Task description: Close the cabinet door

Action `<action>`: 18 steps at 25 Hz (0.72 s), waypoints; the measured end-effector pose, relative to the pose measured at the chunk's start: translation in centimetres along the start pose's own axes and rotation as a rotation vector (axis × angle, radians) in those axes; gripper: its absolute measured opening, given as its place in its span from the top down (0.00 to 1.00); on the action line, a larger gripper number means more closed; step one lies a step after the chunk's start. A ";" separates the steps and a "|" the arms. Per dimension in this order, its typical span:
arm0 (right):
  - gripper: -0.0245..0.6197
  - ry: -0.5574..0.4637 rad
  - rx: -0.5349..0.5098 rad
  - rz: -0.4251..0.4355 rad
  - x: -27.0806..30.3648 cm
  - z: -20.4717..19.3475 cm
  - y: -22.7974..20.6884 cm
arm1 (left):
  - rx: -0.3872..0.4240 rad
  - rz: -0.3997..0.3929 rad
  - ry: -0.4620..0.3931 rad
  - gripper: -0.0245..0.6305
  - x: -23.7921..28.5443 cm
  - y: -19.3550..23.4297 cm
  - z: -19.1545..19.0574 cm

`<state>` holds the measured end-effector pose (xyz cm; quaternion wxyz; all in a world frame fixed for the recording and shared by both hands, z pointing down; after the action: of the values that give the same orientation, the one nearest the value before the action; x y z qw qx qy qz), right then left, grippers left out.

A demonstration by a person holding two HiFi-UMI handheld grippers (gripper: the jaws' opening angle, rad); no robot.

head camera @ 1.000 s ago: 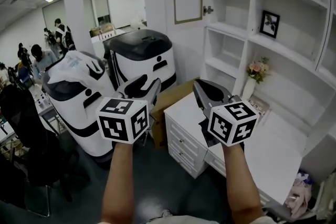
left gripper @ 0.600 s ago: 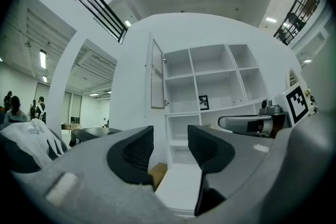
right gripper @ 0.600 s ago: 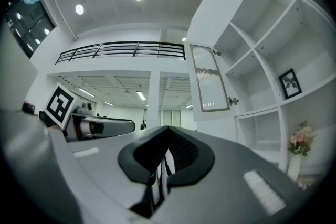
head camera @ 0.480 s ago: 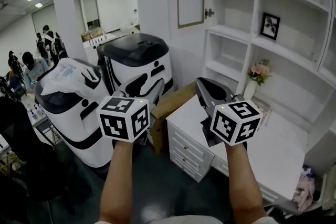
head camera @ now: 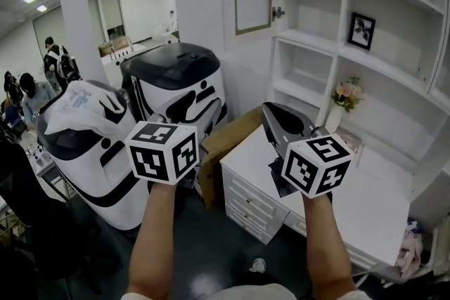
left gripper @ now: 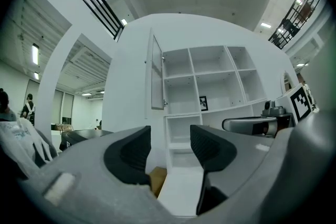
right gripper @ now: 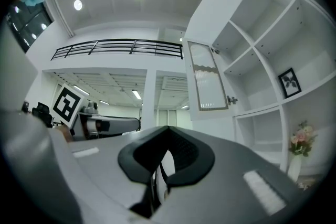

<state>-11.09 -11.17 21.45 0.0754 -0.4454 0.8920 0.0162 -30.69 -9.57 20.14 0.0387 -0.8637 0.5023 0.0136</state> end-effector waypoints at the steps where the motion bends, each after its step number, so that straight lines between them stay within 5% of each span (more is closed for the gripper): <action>1: 0.96 -0.001 -0.003 -0.004 0.4 -0.1 -0.2 | 0.002 0.001 -0.005 0.59 0.4 0.4 0.0; 18: 0.96 -0.010 -0.010 -0.059 8.9 -0.3 -9.8 | 0.029 -0.015 0.013 0.59 13.2 7.8 0.9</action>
<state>-8.61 -24.21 20.83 0.0778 -0.4718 0.8780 0.0208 -30.91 -24.77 18.01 0.0480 -0.8670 0.4960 0.0003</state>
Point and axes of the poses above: the fingertips, and each gripper's own axes: x forward along the fingers, y to its left, z out of its top, the point moved 7 cm from there along -x, backward along the fingers, and after that the axes turned 10 degrees about -z, right-handed, at the moved point
